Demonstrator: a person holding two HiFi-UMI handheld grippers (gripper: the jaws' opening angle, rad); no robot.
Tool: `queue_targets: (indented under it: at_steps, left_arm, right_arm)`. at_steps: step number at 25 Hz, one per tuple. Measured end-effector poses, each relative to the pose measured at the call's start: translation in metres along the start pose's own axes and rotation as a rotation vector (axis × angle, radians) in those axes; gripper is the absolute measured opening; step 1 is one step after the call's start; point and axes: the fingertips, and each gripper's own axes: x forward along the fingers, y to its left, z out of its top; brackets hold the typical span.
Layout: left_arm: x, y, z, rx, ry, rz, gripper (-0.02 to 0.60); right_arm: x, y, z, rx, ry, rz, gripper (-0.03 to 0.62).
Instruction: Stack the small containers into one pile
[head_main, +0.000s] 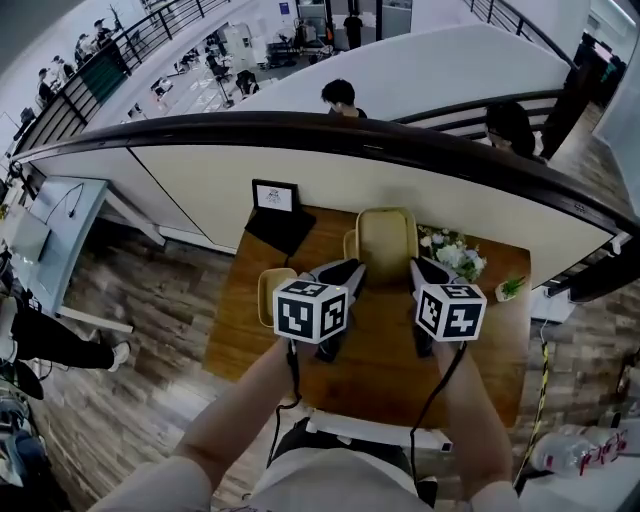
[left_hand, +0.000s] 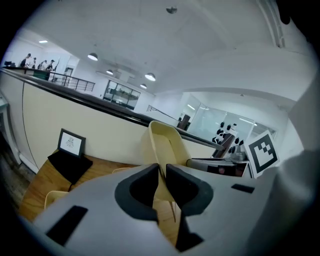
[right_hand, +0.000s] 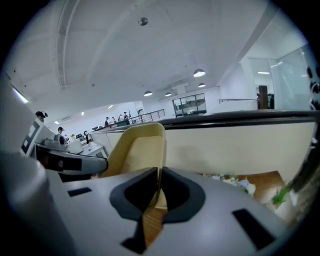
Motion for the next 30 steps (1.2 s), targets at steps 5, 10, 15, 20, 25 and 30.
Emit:
queue_targets:
  at_steps: [5, 10, 15, 20, 25, 30]
  left_arm:
    - [0.022, 0.053, -0.015, -0.092, 0.013, 0.078, 0.051]
    - [0.05, 0.088, -0.045, -0.176, 0.053, 0.108, 0.034]
    - [0.062, 0.107, -0.07, -0.154, 0.085, 0.145, 0.035]
    - [0.078, 0.134, -0.089, -0.211, 0.11, 0.171, 0.052]
    - [0.103, 0.143, -0.107, -0.255, 0.148, 0.145, 0.06]
    - [0.12, 0.149, -0.121, -0.253, 0.183, 0.146, 0.06]
  right_arm:
    - [0.05, 0.0, -0.027, 0.032, 0.07, 0.024, 0.028]
    - [0.092, 0.003, -0.062, 0.071, 0.119, 0.041, 0.023]
    - [0.117, -0.009, -0.072, 0.118, 0.114, -0.014, 0.024]
    - [0.141, -0.022, -0.086, 0.158, 0.141, -0.035, 0.025]
    - [0.164, -0.034, -0.098, 0.198, 0.162, -0.052, 0.025]
    - [0.173, -0.05, -0.11, 0.179, 0.178, -0.121, 0.025]
